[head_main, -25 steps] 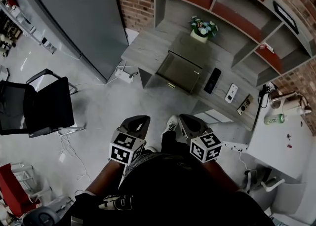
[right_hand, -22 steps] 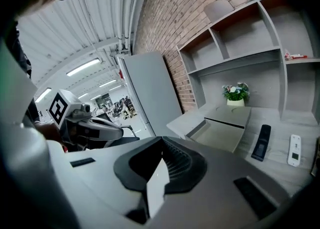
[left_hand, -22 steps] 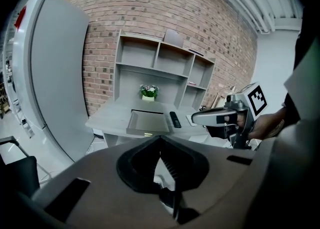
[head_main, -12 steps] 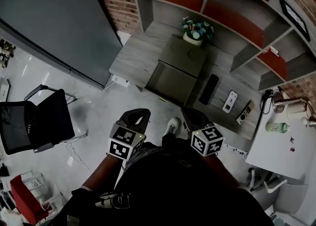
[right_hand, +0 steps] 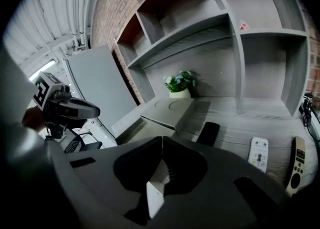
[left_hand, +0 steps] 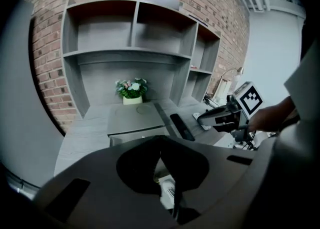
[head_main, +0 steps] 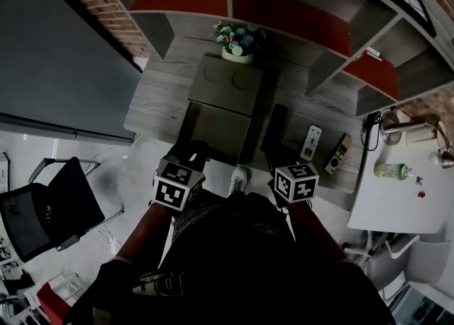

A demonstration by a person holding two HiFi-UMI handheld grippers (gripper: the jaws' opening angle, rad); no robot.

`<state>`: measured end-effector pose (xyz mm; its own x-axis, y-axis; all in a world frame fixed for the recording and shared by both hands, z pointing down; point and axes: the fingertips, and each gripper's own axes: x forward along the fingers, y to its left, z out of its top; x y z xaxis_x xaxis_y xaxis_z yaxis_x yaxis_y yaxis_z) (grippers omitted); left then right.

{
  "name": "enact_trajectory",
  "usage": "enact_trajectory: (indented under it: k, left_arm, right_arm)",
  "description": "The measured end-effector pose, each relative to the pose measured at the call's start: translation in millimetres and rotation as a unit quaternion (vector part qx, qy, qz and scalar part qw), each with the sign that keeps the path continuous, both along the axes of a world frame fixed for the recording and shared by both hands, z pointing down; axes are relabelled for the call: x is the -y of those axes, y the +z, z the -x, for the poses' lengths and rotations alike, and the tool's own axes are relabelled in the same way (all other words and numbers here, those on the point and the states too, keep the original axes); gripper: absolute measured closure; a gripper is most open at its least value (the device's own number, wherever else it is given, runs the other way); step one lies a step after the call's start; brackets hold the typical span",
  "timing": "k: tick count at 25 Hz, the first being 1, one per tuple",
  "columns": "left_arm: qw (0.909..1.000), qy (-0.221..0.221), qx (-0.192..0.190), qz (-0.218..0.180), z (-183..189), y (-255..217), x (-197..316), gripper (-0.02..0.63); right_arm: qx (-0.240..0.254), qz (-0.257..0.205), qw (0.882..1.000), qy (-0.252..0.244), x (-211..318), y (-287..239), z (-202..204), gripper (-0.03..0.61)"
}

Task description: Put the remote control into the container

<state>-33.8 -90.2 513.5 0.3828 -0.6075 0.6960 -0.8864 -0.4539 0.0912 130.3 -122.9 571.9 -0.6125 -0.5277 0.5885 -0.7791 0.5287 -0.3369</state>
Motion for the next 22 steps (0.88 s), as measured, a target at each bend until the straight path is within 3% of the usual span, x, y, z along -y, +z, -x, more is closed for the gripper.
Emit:
enact_trajectory:
  k: [3,7,10,13,22]
  left_arm:
    - [0.9988,0.026,0.024,0.035,-7.0,16.4,8.8,0.607]
    - [0.9977,0.040,0.033,0.043,-13.0,21.5,21.6,0.607]
    - [0.9975,0.043,0.032,0.046,-11.5,23.6,28.6,0.607]
    - [0.9969,0.049,0.025,0.055,-6.3,26.9,32.3,0.607]
    - [0.9929,0.094,0.008,0.073,19.1,32.5,52.7,0.607]
  right_arm:
    - [-0.001,0.013,0.999,0.031,19.7,19.8,-12.7,0.571]
    - [-0.046,0.027,0.995,0.089,44.8,51.9,-37.9,0.560]
    - [-0.073,0.050,0.989,0.119,58.8,74.1,-43.6,0.431]
    - [-0.093,0.066,0.983,0.143,70.8,91.6,-42.0,0.358]
    - [-0.156,0.109,0.959,0.209,79.4,129.1,-41.4,0.334]
